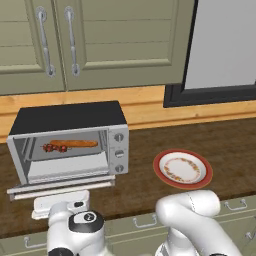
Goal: Pick up the kebab skewer and baguette bread, and place them inside the toaster oven. Close the toaster oven door and start by setting the timer.
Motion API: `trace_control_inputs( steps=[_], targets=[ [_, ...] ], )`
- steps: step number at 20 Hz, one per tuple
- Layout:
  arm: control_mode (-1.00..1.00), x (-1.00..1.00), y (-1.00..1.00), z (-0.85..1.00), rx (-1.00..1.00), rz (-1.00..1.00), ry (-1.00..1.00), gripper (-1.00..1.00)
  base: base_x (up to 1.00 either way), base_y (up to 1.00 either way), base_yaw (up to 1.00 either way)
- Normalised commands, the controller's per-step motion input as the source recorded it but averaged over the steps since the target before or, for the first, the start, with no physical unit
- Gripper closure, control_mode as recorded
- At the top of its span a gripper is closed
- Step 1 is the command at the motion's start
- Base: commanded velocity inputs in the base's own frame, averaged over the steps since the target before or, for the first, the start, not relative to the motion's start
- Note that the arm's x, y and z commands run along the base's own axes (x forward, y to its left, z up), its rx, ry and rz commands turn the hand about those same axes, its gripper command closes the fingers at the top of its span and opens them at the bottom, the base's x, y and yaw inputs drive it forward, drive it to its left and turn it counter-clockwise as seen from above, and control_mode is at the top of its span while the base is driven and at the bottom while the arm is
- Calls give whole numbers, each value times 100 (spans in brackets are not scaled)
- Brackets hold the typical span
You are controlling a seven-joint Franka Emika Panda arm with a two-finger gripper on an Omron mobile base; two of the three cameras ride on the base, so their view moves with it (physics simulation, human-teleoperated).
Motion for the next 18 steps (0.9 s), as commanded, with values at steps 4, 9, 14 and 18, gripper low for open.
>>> trace_control_inputs(
  steps=[4,9,14,18],
  targets=[
    [-100,55,-3,42,0,0,0,-100,0,0,0],
    [-100,55,-3,37,1,0,0,-100,0,0,0],
    [-100,62,0,31,0,0,0,-100,0,0,0],
    [-100,47,0,10,0,0,0,-100,0,0,0]
  ],
)
